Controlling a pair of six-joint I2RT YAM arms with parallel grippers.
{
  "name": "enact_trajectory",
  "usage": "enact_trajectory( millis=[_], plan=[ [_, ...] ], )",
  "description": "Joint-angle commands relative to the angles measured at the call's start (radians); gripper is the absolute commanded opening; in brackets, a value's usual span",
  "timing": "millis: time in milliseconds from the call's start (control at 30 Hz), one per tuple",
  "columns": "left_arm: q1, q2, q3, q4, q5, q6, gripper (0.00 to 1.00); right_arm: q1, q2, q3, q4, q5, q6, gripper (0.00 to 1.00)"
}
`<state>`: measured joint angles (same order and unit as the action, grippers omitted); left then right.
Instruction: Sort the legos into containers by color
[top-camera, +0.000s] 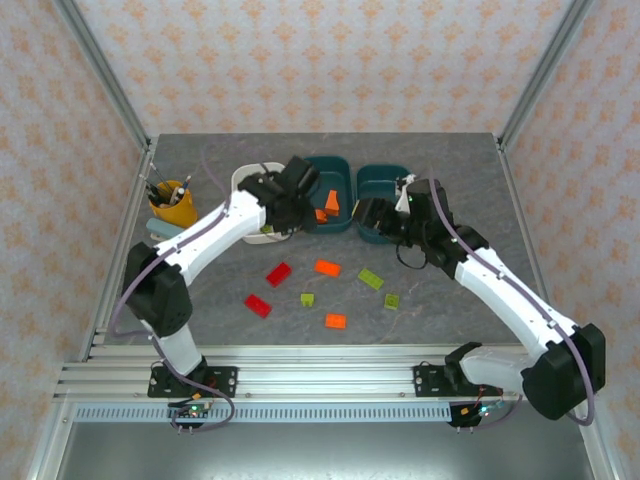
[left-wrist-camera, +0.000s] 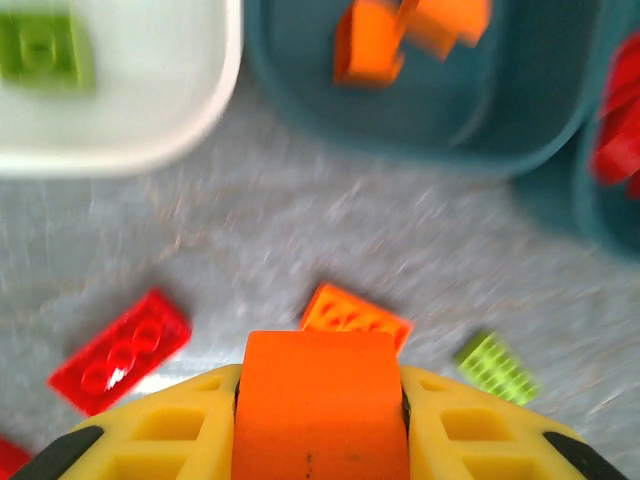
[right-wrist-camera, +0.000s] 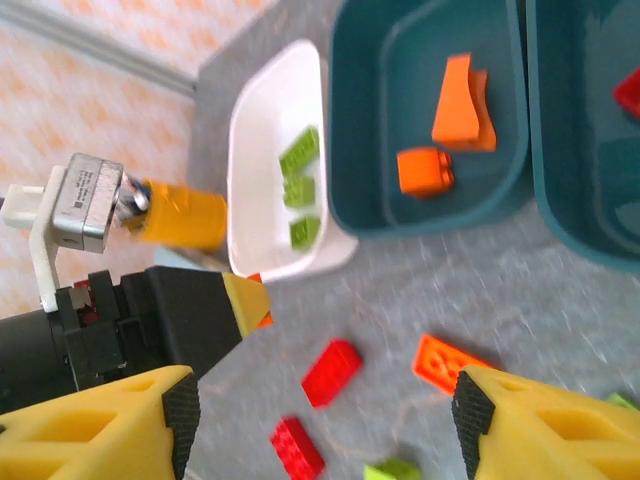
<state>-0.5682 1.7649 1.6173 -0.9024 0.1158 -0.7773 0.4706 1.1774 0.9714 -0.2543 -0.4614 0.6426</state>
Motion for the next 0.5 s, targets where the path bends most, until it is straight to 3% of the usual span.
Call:
enact_trajectory(
  millis=[0, 133, 267, 467],
  plan=[
    [0.046, 0.152, 0.156, -0.055, -0.023, 0.083, 0.33, -0.028, 0.047, -0.001, 0.188, 0.081, 0.11, 0.71],
    [0.081, 0.365, 0.422, -0.076, -0.03, 0.133, 0.32, -0.048, 0.076, 0.001, 0.298, 0.15, 0.148, 0.74],
    [0.111, 0.563, 0.673, -0.129, -0.055, 0.16, 0.33, -0.062, 0.119, 0.047, 0.288, 0.132, 0.161, 0.75],
    [0.137, 0.711, 0.788, -0.109, -0.038, 0.164, 0.34, -0.062, 0.137, 0.061, 0.237, 0.103, 0.149, 0.75]
  ],
)
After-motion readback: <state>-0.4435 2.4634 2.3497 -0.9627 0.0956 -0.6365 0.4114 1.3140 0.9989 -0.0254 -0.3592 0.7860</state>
